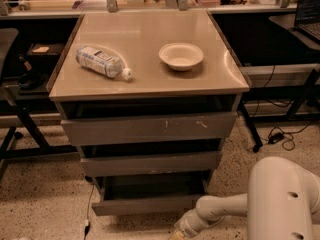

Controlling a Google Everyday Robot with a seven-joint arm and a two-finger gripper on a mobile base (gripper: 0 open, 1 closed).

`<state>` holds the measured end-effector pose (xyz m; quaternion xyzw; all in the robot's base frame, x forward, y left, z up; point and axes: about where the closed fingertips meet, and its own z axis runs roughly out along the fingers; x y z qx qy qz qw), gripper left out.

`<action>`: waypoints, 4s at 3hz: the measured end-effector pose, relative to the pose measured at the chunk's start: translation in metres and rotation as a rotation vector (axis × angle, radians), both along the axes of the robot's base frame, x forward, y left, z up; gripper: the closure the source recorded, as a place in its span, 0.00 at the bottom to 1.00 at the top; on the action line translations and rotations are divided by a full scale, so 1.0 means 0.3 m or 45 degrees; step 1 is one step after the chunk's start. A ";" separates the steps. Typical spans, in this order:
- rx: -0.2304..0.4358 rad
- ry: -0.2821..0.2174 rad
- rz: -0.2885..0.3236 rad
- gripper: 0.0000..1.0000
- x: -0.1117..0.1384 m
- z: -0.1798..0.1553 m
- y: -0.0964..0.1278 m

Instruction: Close bottom drawer

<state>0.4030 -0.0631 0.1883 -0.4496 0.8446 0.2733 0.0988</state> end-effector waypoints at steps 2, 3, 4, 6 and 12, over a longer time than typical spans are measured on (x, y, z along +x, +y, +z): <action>-0.007 -0.006 0.003 0.88 0.033 -0.012 0.004; -0.030 -0.038 0.003 1.00 0.113 -0.038 0.009; -0.052 -0.064 0.004 1.00 0.197 -0.065 0.011; -0.112 -0.110 0.016 1.00 0.351 -0.052 0.019; -0.166 -0.135 0.039 0.12 0.433 -0.028 0.038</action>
Offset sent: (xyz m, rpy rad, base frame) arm 0.0265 0.0003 -0.0064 -0.0155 -0.0176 0.0017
